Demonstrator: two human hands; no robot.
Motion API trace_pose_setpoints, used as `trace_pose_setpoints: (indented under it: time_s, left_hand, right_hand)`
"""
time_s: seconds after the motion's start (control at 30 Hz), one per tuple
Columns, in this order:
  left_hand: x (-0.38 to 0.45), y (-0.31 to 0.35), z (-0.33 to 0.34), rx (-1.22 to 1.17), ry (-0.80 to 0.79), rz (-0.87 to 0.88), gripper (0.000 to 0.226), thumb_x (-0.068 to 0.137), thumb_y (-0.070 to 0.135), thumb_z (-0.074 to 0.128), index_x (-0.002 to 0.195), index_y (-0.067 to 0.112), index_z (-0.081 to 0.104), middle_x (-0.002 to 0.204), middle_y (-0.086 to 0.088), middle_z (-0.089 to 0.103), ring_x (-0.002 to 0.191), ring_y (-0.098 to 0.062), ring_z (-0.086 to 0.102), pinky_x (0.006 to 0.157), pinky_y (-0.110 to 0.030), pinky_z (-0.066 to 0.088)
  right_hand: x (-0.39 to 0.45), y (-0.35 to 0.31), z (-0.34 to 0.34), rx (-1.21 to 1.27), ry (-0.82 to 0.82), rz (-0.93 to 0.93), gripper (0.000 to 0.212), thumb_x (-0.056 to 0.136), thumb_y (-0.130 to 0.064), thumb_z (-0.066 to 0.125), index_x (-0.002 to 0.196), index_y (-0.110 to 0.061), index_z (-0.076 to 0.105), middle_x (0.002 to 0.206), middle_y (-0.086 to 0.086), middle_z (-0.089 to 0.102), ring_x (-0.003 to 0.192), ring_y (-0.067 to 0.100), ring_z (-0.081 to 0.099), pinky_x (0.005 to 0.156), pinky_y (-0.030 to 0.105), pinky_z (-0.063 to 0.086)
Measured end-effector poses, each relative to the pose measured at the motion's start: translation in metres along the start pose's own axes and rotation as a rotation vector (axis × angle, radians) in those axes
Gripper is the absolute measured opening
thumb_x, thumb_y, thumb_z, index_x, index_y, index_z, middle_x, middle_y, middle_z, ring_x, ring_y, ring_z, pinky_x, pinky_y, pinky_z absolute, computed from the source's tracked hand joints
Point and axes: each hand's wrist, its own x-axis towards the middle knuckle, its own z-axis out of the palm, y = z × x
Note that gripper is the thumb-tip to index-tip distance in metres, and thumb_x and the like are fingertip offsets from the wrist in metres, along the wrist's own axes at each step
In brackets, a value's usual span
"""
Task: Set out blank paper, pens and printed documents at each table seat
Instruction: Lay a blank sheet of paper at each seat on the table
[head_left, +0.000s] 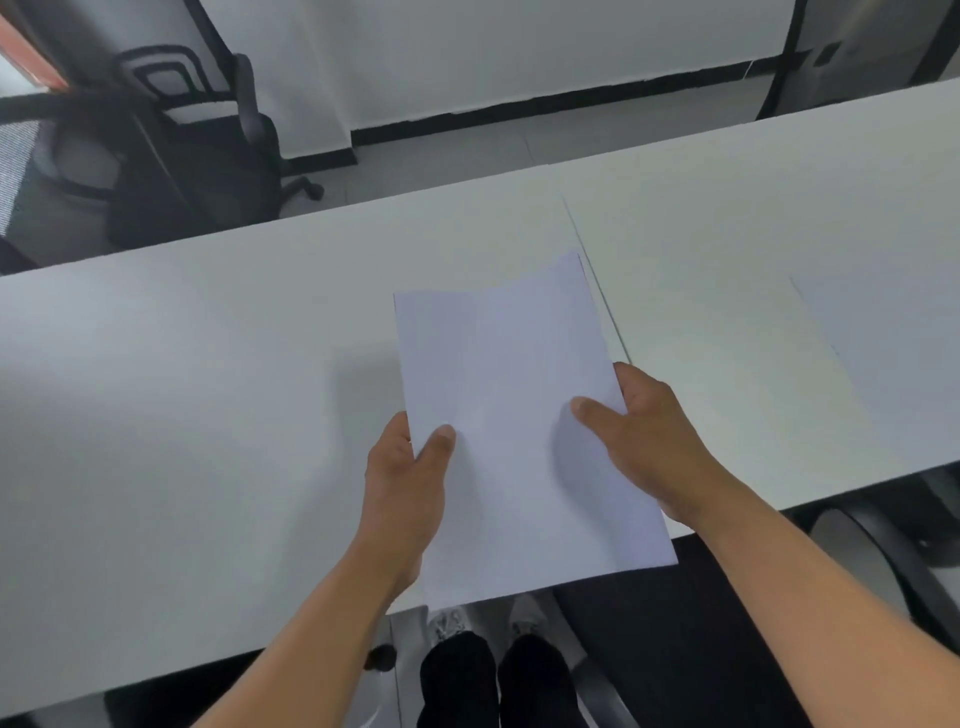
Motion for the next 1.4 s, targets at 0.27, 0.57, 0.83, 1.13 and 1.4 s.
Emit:
trace_pose_setpoints:
  time_s: [0.27,0.57,0.83,1.13,1.4]
  left_hand:
    - [0.026,-0.015,-0.003,-0.051,-0.007,-0.007,0.016,0.112,0.023,0.059,0.123,0.029,0.069,0.114,0.017,0.081,0.099,-0.005,0.078,0.086,-0.035,0.062]
    - [0.026,-0.033,-0.004,-0.071,0.003,0.012,0.024,0.117,0.034,0.046,0.114,0.025,0.067,0.116,0.003,0.078,0.113,-0.028,0.071,0.105,-0.053,0.058]
    - [0.023,-0.040,-0.002,-0.086,0.013,0.024,0.035,0.118,0.036,0.042,0.111,0.003,0.052,0.098,0.007,0.053,0.090,-0.008,0.044,0.080,-0.029,0.037]
    - [0.013,-0.041,0.005,-0.104,0.026,0.004,0.032,0.118,0.034,0.042,0.106,0.013,0.063,0.093,0.010,0.063,0.085,-0.001,0.053,0.085,-0.024,0.043]
    - [0.009,-0.045,0.004,-0.067,0.062,0.009,0.032,0.118,0.035,0.042,0.112,0.012,0.064,0.097,0.011,0.064,0.088,-0.007,0.052,0.085,-0.025,0.044]
  right_hand:
    - [0.022,0.026,0.014,-0.040,0.118,-0.026,0.033,0.105,-0.029,0.060,0.103,0.004,0.061,0.082,0.012,0.049,0.068,0.021,0.036,0.062,0.038,0.034]
    - [0.028,0.043,0.018,-0.054,0.169,-0.093,0.012,0.102,-0.025,0.071,0.110,-0.032,0.077,0.072,-0.002,0.055,0.063,0.014,0.047,0.065,0.034,0.043]
    - [0.027,0.053,0.015,-0.004,0.243,-0.071,0.005,0.103,-0.027,0.072,0.105,-0.031,0.070,0.093,-0.005,0.077,0.081,0.021,0.070,0.076,0.041,0.058]
    - [0.026,0.064,0.000,-0.076,0.221,-0.047,0.002,0.105,-0.030,0.067,0.104,-0.031,0.069,0.097,-0.006,0.078,0.089,0.028,0.073,0.076,0.042,0.058]
    - [0.034,0.079,-0.021,-0.143,0.259,-0.036,0.005,0.106,-0.027,0.064,0.103,-0.025,0.068,0.098,-0.002,0.075,0.077,0.024,0.064,0.066,0.033,0.049]
